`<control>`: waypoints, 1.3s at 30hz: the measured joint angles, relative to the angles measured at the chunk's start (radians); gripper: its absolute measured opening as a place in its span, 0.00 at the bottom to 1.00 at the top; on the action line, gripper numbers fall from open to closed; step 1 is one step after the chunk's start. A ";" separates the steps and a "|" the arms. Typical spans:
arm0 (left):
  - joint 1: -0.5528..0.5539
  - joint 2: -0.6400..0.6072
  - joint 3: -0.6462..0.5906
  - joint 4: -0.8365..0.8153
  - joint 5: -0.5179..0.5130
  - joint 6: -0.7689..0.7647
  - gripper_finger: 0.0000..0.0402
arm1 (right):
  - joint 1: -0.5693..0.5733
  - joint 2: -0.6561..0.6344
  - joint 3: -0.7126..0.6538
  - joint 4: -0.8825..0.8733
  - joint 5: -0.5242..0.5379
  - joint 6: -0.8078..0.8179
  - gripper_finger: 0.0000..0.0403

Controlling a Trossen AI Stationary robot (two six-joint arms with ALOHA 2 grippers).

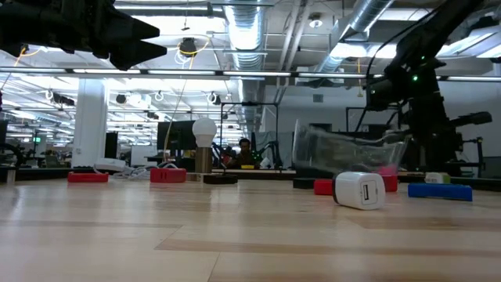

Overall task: Pick & Place Office items
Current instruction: Adjust the transparent bin

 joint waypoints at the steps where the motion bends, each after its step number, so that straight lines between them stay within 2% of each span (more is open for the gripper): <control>1: 0.000 0.000 0.000 0.000 0.000 0.000 0.77 | 0.004 -0.017 0.000 0.000 0.006 0.003 0.00; 12: 0.000 0.000 0.000 0.000 0.000 0.000 0.77 | 0.073 -0.265 0.001 0.010 0.055 0.016 0.00; 18: 0.000 0.000 0.000 0.002 -0.001 -0.001 0.77 | 0.151 -0.339 0.003 0.036 0.097 0.032 0.00; 21: 0.000 0.000 0.000 0.011 -0.001 -0.002 0.77 | 0.177 -0.338 0.003 0.055 0.143 0.055 0.00; 25: 0.000 0.000 0.000 0.013 0.021 -0.008 0.77 | 0.144 -0.304 0.003 0.063 0.165 0.054 0.00; 29: 0.000 0.000 0.000 0.014 0.023 -0.006 0.77 | 0.109 -0.253 0.003 0.128 0.142 0.000 0.00; 35: 0.000 0.000 0.000 0.019 0.023 -0.006 0.77 | 0.092 -0.173 0.005 0.333 0.074 -0.070 0.00; 39: 0.000 0.000 0.000 0.019 0.023 -0.006 0.77 | 0.079 -0.098 0.030 0.370 0.059 -0.100 0.00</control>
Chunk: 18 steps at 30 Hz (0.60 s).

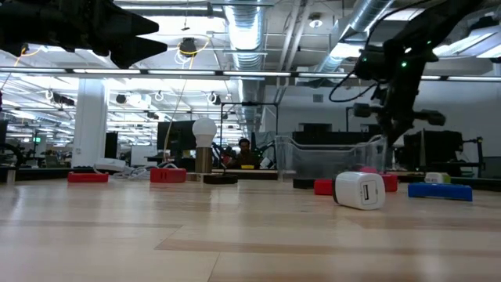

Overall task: Pick & Place Office items
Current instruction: Adjust the transparent bin, then put the green charger adapter into the transparent bin

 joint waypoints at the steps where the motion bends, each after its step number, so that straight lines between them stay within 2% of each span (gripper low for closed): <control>1: 0.000 0.000 0.000 0.000 0.000 0.000 0.77 | 0.000 0.016 0.008 0.009 0.001 -0.009 0.00; 7: 0.000 0.000 0.000 0.000 0.000 0.005 0.77 | 0.012 0.113 0.088 0.093 0.000 -0.058 0.00; 13: 0.000 0.000 0.000 -0.001 0.001 0.005 0.77 | 0.030 0.190 0.199 0.092 0.008 -0.089 0.00; 18: 0.000 0.000 0.000 -0.021 0.001 0.005 0.77 | 0.052 0.201 0.267 0.036 0.102 -0.103 0.00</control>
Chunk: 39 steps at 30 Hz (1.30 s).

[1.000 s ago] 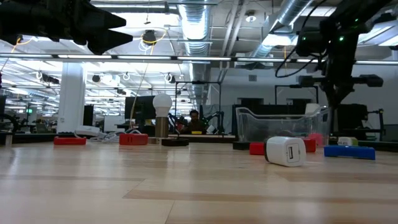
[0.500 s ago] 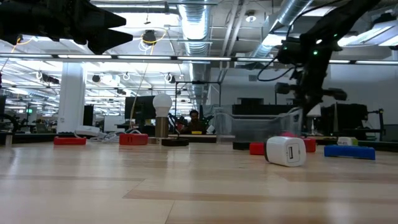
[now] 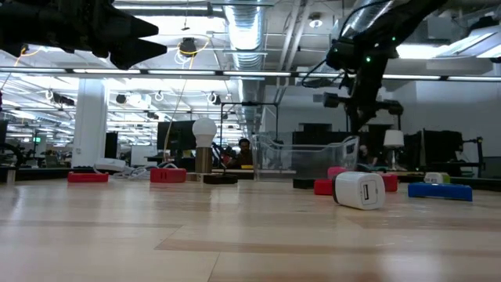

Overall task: Pick & Place Office items
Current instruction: Put the green charger adapter into the transparent bin

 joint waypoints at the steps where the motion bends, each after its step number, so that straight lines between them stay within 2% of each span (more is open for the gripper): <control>1: 0.000 0.000 0.000 -0.005 0.000 0.000 0.77 | 0.007 -0.008 0.011 -0.031 0.027 0.000 0.00; 4: 0.000 0.000 0.000 -0.008 0.000 0.001 0.77 | 0.031 -0.048 0.035 -0.126 0.079 0.008 0.00; 10: 0.000 0.000 0.000 -0.007 0.001 0.000 0.77 | 0.102 -0.141 0.043 -0.494 0.110 0.161 0.00; 13: 0.000 0.000 0.000 -0.006 0.001 -0.005 0.77 | 0.193 -0.158 0.035 -0.686 0.112 0.289 0.00; 17: -0.001 0.000 0.000 0.002 0.001 -0.021 0.77 | 0.328 -0.159 -0.012 -0.797 0.110 0.463 0.00; 20: -0.008 0.000 0.000 0.004 0.001 -0.024 0.77 | 0.378 -0.158 -0.064 -0.801 0.103 0.545 0.00; 23: -0.022 0.000 0.000 0.009 0.001 -0.024 0.77 | 0.380 -0.157 -0.126 -0.750 0.081 0.563 0.00; 30: -0.028 0.000 0.000 0.023 0.003 -0.019 0.77 | 0.311 -0.161 -0.264 -0.615 0.059 0.531 0.00; 39: -0.028 0.000 0.000 0.022 0.002 -0.019 0.77 | 0.228 -0.164 -0.355 -0.439 0.060 0.465 0.00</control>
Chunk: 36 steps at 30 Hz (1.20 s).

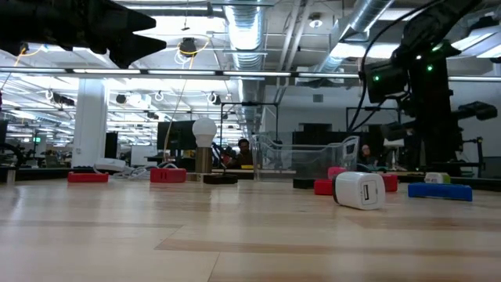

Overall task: Pick & Place Office items
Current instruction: Put the green charger adapter into the transparent bin

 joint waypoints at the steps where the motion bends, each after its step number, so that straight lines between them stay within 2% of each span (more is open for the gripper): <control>1: 0.000 0.000 0.000 0.000 0.000 0.000 0.77 | -0.006 0.000 -0.005 0.004 0.002 -0.001 0.00; 7: 0.000 0.000 0.000 -0.001 -0.002 0.000 0.77 | -0.039 0.000 -0.048 0.042 0.003 -0.020 0.00; 15: 0.000 0.000 0.000 -0.001 -0.002 0.000 0.77 | -0.070 0.000 -0.080 0.186 0.022 -0.078 0.00; 23: 0.000 0.000 0.000 -0.002 -0.002 0.000 0.77 | -0.074 0.036 -0.086 0.195 0.012 -0.093 0.00; 29: 0.000 0.000 0.000 -0.002 -0.001 -0.004 0.77 | -0.001 0.043 -0.143 0.302 -0.059 -0.062 0.00; 33: 0.000 0.000 0.000 -0.002 0.000 -0.004 0.77 | 0.115 0.042 -0.166 0.311 -0.077 0.025 0.00; 36: 0.000 0.000 0.000 -0.002 0.000 -0.004 0.77 | 0.229 0.036 -0.160 0.311 -0.052 0.102 0.00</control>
